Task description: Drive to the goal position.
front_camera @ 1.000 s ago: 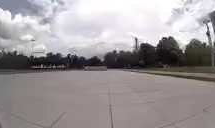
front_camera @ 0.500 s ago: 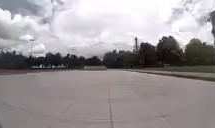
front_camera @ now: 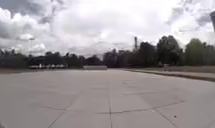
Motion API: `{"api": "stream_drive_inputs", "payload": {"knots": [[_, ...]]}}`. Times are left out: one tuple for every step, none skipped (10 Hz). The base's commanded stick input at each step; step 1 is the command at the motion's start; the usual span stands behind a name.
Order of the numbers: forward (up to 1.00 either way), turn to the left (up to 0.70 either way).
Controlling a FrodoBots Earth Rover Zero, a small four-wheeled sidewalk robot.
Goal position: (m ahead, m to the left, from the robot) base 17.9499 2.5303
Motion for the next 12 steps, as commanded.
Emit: {"api": "stream_drive_inputs", "payload": {"knots": [[1.0, 0.02], [1.0, 0.02], [1.0, 0.02], [1.0, 0.02], [1.0, 0.02], [1.0, 0.02], [1.0, 0.02], [1.0, 0.02], [1.0, 0.02], [1.0, 0.02], [1.0, 0.02], [1.0, 0.02]]}}
